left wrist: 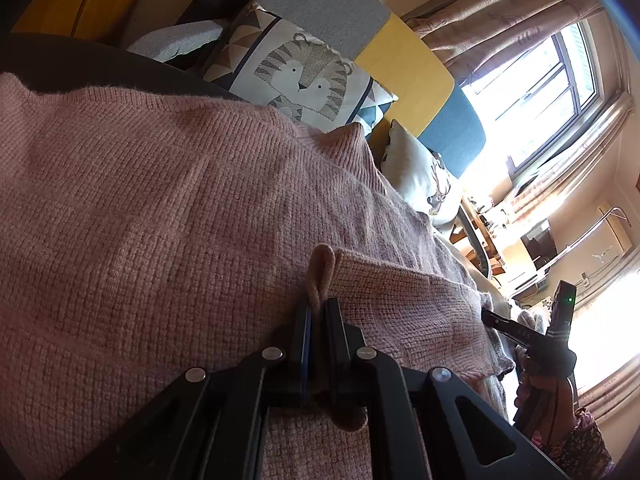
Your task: Fold clothes
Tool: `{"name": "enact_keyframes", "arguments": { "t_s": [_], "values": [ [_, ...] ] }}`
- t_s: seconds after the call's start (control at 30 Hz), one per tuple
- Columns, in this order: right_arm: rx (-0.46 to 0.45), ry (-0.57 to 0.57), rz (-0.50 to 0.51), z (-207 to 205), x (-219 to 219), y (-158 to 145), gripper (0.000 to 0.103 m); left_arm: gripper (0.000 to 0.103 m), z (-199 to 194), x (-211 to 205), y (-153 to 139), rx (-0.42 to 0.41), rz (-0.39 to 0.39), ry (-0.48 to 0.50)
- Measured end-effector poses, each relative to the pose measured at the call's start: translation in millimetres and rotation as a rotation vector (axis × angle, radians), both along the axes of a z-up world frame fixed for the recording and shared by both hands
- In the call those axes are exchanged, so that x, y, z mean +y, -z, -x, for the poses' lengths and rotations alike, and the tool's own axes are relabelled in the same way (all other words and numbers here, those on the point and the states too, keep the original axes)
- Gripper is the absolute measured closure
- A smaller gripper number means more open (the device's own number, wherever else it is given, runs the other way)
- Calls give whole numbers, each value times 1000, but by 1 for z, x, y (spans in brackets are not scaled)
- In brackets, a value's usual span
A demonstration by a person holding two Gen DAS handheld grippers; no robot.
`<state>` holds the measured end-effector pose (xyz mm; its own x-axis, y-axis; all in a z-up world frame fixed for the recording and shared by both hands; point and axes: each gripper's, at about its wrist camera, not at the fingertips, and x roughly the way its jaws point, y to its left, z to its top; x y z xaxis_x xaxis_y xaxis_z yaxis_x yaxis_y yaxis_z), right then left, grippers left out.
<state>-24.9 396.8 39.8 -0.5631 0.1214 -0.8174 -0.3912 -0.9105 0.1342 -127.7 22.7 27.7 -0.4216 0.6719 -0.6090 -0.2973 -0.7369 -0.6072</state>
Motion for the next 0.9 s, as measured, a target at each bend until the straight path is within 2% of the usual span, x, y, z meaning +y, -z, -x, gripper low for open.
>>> {"name": "enact_keyframes", "arguments": {
  "t_s": [0.07,0.17,0.27,0.33,0.43,0.6,0.67,0.7,0.83,0.9],
  "values": [
    [8,35,-14,-4,-9,-9,90,95,0,-1,1,-2,-6,-1],
    [118,-113,-26,-11,-51,-28,89,95,0,-1,1,-4,-10,-2],
    [162,-253,-45,-8,-99,-34,88,95,-1,0,0,-3,-9,-2],
    [146,-309,-64,0,-123,-29,85,95,-1,0,0,-3,-10,-2],
    [20,-331,-136,16,-145,-1,85,95,-1,0,1,-4,-15,-3],
    [38,-325,-167,17,-149,-2,85,95,-1,-4,1,-18,-46,-10],
    [47,-323,-151,17,-146,-1,85,95,-2,-2,-6,-25,-11,-19],
    [51,-322,-144,17,-144,-1,85,93,-6,1,-14,-8,18,-32],
    [52,-321,-161,14,-146,-1,85,86,-32,22,-59,173,12,-40],
    [51,-320,-170,14,-148,-1,85,85,-36,44,-74,204,29,-12]
  ]
}}
